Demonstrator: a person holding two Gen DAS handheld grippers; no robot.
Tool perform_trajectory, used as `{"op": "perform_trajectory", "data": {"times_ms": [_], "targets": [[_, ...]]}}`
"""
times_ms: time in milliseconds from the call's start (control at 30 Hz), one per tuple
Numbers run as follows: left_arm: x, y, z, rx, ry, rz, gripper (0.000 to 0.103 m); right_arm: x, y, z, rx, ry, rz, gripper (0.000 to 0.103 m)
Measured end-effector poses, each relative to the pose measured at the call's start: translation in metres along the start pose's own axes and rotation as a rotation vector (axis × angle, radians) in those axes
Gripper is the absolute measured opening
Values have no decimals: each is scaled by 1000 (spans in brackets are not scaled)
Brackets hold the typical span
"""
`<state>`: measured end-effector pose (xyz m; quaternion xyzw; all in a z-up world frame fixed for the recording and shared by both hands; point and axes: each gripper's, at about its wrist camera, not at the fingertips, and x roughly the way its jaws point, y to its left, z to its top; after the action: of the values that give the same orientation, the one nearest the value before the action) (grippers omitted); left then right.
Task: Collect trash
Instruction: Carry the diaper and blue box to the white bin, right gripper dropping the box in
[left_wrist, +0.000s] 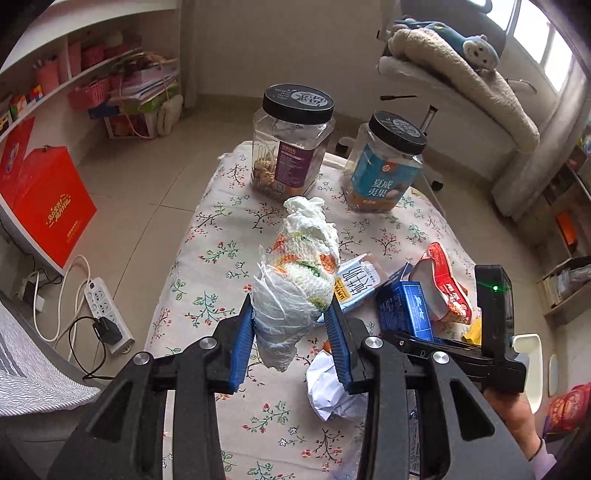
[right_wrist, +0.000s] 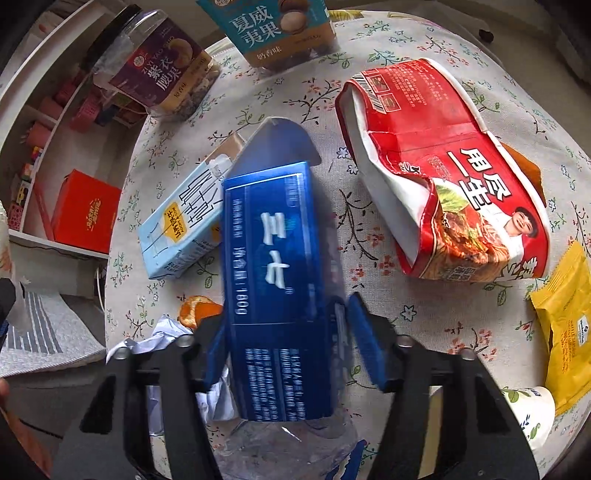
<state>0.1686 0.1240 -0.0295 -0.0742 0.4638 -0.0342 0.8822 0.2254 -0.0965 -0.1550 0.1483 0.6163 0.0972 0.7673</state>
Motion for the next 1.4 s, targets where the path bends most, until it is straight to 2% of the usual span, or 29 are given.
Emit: {"op": "perform_trajectory", "data": {"times_ms": [167, 333, 667, 900, 1100, 1400], "targets": [[-12, -7, -1, 24, -62, 13, 37, -36, 9, -7, -46, -130, -6, 37], [-29, -13, 0, 16, -140, 10, 37, -83, 20, -13, -113, -304, -47, 37], [-53, -30, -4, 1, -243, -17, 37, -169, 6, -32, -138, -591, -125, 37], [-76, -57, -9, 19, -326, -55, 37, -207, -15, -51, -109, -716, -173, 37], [-85, -95, -17, 87, -373, -81, 38, -237, -38, -69, -84, -799, -231, 37], [-81, -158, -29, 152, -368, -155, 38, -274, -91, -94, -16, -872, -335, 37]]}}
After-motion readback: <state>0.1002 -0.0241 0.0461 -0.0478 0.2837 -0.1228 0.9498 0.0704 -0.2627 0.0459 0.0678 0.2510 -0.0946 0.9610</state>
